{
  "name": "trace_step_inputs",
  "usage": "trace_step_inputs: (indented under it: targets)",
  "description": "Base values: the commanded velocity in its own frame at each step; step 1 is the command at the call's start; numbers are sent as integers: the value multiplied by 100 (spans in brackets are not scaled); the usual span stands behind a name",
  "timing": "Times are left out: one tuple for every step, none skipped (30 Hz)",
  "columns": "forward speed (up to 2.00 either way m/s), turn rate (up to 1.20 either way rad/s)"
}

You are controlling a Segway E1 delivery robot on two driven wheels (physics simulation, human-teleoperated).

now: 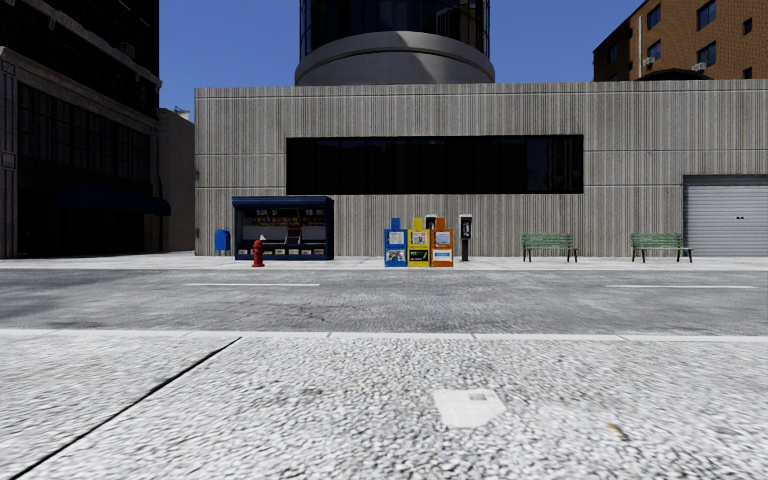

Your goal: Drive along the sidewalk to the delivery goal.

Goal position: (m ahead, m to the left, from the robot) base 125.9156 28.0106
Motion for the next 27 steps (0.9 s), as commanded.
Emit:
trace_step_inputs:
  targets:
    - [0, 0]
    - [0, 0]
    - [0, 0]
    - [0, 0]
    - [0, 0]
    - [0, 0]
    - [0, 0]
    - [0, 0]
    - [0, 0]
    - [0, 0]
    - [0, 0]
    - [0, 0]
    - [0, 0]
    - [0, 0]
    - [0, 0]
    - [0, 0]
    - [0, 0]
    - [0, 0]
    - [0, 0]
    - [0, 0]
    - [0, 0]
    - [0, 0]
    - [0, 0]
    - [0, 0]
    - [0, 0]
    - [0, 0]
    - [0, 0]
